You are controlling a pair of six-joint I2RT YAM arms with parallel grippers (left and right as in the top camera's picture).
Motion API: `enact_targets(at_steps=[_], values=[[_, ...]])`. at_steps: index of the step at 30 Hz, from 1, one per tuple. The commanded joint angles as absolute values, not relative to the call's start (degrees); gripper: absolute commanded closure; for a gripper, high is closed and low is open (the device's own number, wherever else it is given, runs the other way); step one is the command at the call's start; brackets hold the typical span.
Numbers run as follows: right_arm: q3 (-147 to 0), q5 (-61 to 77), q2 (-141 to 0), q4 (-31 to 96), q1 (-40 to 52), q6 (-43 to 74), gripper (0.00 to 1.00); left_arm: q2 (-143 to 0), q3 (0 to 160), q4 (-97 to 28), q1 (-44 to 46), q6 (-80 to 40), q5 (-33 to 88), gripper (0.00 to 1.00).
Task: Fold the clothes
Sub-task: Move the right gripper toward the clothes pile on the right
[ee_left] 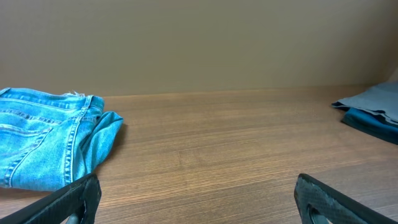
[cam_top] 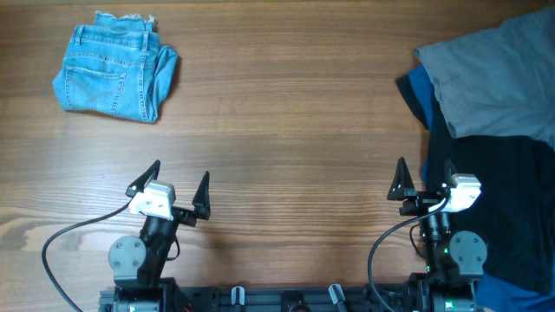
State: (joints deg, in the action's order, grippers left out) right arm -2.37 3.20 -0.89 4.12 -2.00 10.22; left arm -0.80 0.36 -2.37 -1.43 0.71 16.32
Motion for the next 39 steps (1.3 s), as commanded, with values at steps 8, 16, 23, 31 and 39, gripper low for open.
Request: enact_targets(at_steps=[8,16,23,31,39], values=[[-2.2,3.3,-0.8,3.9,-2.3,10.6,0.00,-0.4,0.3,-2.8,-1.1,0.1,16.0,0.00],[-2.2,3.3,-0.8,3.9,-2.3,10.6,0.00,-0.4,0.3,-2.8,-1.1,0.1,16.0,0.00],[-2.2,3.3,-0.8,3.9,-2.3,10.6,0.01,-0.4,0.3,-2.8,-1.1,0.1,16.0,0.00],[-2.2,3.7,-0.8,3.9,-2.3,12.6,0.00,-0.4,0.3,-2.8,-1.1,0.2,15.9,0.00],[-5.7,10.2,-1.0,-5.0,-2.3,4.3,0.00,-0.4,2.1,11.0,-1.1,0.1,15.6,0.00]])
